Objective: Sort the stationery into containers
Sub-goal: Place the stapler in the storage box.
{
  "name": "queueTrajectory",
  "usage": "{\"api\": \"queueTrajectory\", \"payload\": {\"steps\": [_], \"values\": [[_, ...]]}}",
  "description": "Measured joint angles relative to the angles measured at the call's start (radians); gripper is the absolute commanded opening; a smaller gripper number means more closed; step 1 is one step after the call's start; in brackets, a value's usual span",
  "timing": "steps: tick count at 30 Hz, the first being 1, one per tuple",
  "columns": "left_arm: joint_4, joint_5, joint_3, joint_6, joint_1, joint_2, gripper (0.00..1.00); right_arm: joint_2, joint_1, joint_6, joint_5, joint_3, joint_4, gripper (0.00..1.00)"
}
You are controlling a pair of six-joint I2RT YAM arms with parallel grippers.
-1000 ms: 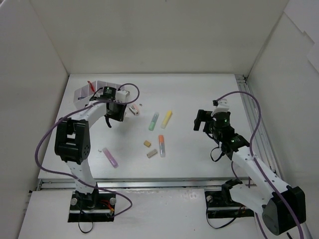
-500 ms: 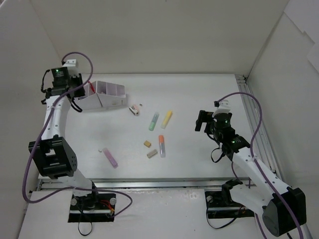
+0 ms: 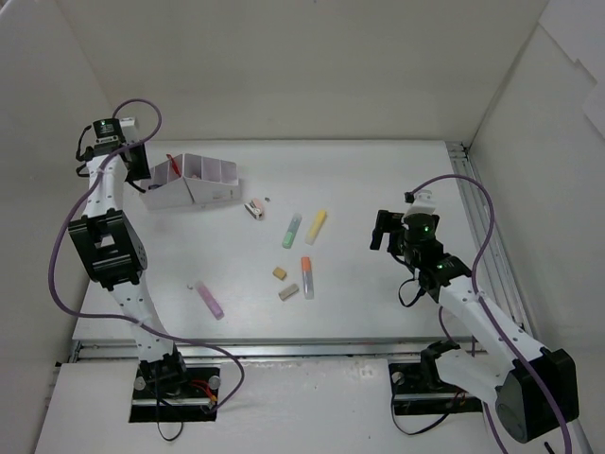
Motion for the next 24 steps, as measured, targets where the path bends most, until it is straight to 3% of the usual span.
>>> {"api": "queueTrajectory", "payload": {"steps": [18, 21, 22, 24], "values": [[-0.098, 0.063, 0.105, 0.132, 0.032, 0.099, 0.22, 0.013, -0.001, -0.006, 0.002, 0.021, -0.03, 0.98], [-0.103, 0.063, 0.105, 0.139, 0.032, 0.11, 0.32, 0.012, -0.001, -0.006, 0.002, 0.021, -0.037, 0.98], [-0.106, 0.063, 0.105, 0.139, 0.032, 0.113, 0.41, 0.01, -0.001, -0.006, 0.002, 0.021, -0.04, 0.98], [-0.11, 0.064, 0.105, 0.143, 0.032, 0.115, 0.49, 0.005, -0.001, -0.006, 0.002, 0.021, -0.044, 0.98]]}}
